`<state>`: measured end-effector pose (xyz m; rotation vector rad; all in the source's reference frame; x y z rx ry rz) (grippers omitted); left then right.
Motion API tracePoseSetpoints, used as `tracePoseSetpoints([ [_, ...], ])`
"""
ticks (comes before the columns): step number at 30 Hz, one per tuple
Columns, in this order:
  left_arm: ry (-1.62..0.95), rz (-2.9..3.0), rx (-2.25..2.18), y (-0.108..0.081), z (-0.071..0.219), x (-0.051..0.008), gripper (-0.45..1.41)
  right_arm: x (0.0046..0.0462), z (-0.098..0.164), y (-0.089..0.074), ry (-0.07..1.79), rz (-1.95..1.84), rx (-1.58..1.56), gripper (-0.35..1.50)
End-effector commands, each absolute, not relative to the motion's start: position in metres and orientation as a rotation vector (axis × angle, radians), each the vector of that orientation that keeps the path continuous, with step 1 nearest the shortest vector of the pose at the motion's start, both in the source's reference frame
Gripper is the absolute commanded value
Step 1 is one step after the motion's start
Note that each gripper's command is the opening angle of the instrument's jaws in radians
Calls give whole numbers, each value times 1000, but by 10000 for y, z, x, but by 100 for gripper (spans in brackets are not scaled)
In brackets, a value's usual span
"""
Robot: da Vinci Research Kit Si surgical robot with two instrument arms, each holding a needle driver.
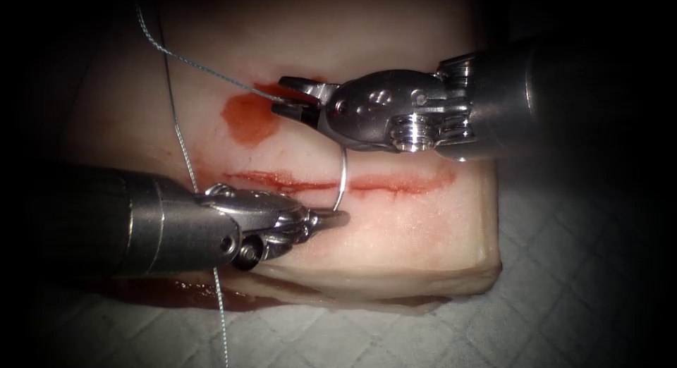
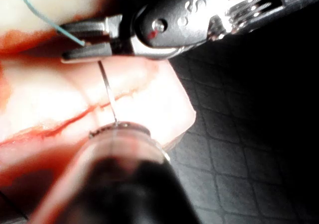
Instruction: Wound Closure
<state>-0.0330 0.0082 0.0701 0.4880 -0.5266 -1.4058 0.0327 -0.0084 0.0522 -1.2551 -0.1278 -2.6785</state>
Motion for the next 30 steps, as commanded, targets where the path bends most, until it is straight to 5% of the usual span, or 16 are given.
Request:
tracePoseSetpoints([
  [1, -526, -1413, 484, 82, 705, -335, -45, 336, 525, -82, -130, -2677, -1260, 11],
  [3, -525, -1414, 478, 82, 705, -334, -45, 336, 525, -82, -130, -2677, -1260, 11],
  [6, -524, -1424, 464, 82, 705, -334, -45, 335, 525, -83, -129, -2678, -1262, -35],
  [11, -524, -1411, 454, 82, 706, -334, -45, 335, 520, -86, -93, -2640, -1251, -35],
  [14, -524, -1394, 464, 82, 705, -335, -23, 335, 517, -87, -92, -2642, -1246, -35],
  [15, -527, -1378, 459, 82, 705, -335, -1, 335, 516, -86, -94, -2639, -1248, -35],
  [16, -528, -1366, 462, 83, 705, -336, 49, 335, 516, -86, -95, -2637, -1251, -35],
  [17, -539, -1362, 471, 86, 704, -338, 76, 335, 515, -86, -94, -2637, -1251, -35],
  [19, -591, -1350, 511, 93, 700, -340, 108, 334, 514, -85, -92, -2636, -1251, -35],
  [24, -810, -1382, 643, 118, 661, -319, 86, 327, 510, -81, -112, -2619, -1267, -35],
  [30, -892, -1364, 720, 158, 605, -262, 108, 303, 503, -71, -299, -2488, -1318, -35],
])
